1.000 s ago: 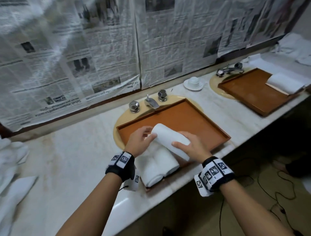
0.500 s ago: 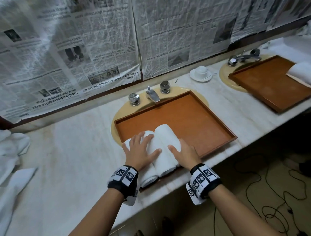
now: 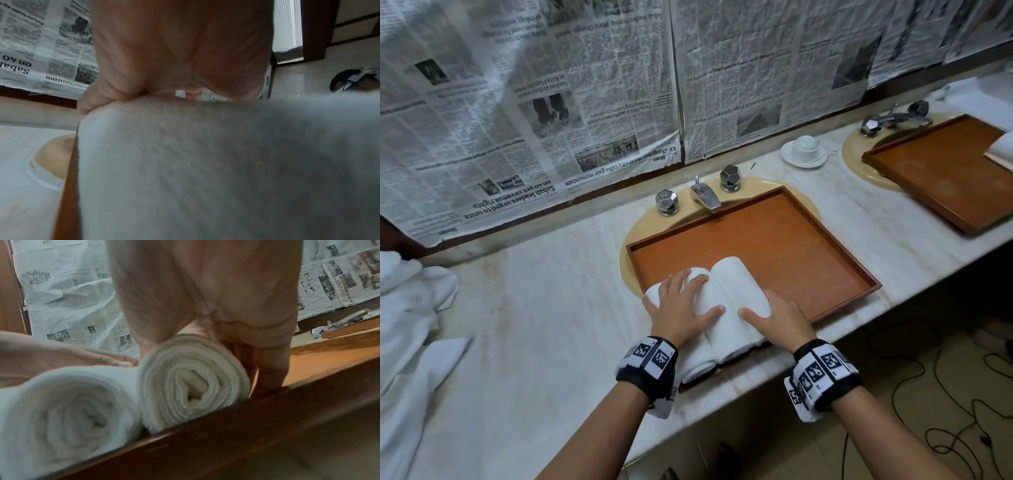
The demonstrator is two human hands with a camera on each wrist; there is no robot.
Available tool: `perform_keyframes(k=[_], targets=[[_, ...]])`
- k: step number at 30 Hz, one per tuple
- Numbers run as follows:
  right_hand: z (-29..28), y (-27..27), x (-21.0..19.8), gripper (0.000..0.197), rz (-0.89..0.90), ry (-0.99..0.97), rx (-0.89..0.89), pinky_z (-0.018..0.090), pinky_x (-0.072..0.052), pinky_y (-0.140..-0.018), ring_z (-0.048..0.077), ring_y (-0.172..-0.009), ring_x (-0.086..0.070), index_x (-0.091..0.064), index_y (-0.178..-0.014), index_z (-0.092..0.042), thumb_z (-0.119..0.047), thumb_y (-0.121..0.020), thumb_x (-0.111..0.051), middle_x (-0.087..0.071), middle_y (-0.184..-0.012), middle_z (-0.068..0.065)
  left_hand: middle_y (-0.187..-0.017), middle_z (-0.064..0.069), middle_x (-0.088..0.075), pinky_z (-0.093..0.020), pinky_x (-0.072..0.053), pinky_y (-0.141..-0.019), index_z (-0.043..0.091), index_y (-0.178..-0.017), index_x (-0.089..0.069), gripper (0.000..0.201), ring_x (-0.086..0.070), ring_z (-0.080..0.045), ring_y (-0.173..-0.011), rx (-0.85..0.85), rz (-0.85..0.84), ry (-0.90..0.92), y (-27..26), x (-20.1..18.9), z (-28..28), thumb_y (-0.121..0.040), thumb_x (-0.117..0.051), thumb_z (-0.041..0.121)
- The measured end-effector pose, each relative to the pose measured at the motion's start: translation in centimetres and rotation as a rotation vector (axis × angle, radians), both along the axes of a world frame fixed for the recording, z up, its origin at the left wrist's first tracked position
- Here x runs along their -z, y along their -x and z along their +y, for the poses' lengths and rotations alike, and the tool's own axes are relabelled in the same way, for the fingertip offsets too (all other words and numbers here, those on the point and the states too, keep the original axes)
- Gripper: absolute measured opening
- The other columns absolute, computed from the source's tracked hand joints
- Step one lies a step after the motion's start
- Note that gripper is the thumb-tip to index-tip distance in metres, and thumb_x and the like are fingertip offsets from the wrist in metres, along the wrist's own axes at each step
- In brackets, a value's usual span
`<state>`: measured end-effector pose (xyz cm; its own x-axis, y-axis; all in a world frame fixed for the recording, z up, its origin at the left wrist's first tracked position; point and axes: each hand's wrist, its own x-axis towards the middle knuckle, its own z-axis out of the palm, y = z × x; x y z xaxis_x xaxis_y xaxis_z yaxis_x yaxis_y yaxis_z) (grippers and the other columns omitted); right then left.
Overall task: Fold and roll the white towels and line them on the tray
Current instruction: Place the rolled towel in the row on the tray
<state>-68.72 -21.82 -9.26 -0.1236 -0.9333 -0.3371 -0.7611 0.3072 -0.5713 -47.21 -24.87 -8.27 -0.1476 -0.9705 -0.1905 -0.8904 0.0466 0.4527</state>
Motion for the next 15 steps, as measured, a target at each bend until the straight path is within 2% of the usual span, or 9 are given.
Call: perform_keyframes(k=[4,8,13,15], targets=[[0.3,-0.2,-0.3,0.065,-0.002,0.029,0.002,0.041,-0.055,-0.080,0.019,-0.095,-0.061,-0.050,-0.124,-0.029,-0.070,-0.074,-0.053,-0.063,-0.106,-0.004,-0.160,0.015,-0.016,-0.069,-0.004,-0.113,0.054,-0.138,-0.035,0.064,-0.006,-0.019,-0.150,0.002,0.015,0.010,-0.1,0.1,0.1,-0.081,-0.054,0.074],[0.5,-0.4,-0.8,0.070,0.032,0.079,-0.020,0.043,-0.049,-0.090,0.020,-0.111,-0.055,-0.045,-0.132,-0.031,-0.071,-0.075,-0.051,-0.054,-0.120,-0.005,-0.160,0.014,-0.016,-0.066,-0.007,-0.114,0.050,-0.141,-0.035,0.063,-0.007,-0.020,-0.150,-0.002,0.049,0.041,-0.5,0.2,0.2,-0.084,-0.054,0.070],[0.2,-0.7,-1.8,0.075,0.123,0.166,-0.057,0.043,-0.040,-0.105,0.022,-0.131,-0.042,-0.037,-0.145,-0.019,-0.061,-0.085,-0.055,-0.042,-0.145,0.000,-0.159,0.013,-0.023,-0.059,-0.013,-0.116,0.047,-0.142,-0.039,0.060,-0.013,-0.021,-0.148,-0.037,0.119,0.116,-1.3,-0.3,0.7,-0.087,-0.056,0.063],[0.1,-1.1,-2.3,0.074,0.126,0.223,-0.079,0.042,-0.038,-0.107,0.021,-0.133,-0.040,-0.037,-0.145,-0.018,-0.059,-0.086,-0.056,-0.041,-0.147,0.001,-0.157,0.014,-0.026,-0.058,-0.017,-0.115,0.048,-0.140,-0.040,0.060,-0.017,-0.021,-0.146,-0.055,0.146,0.140,-2.0,-0.4,1.0,-0.086,-0.055,0.066]])
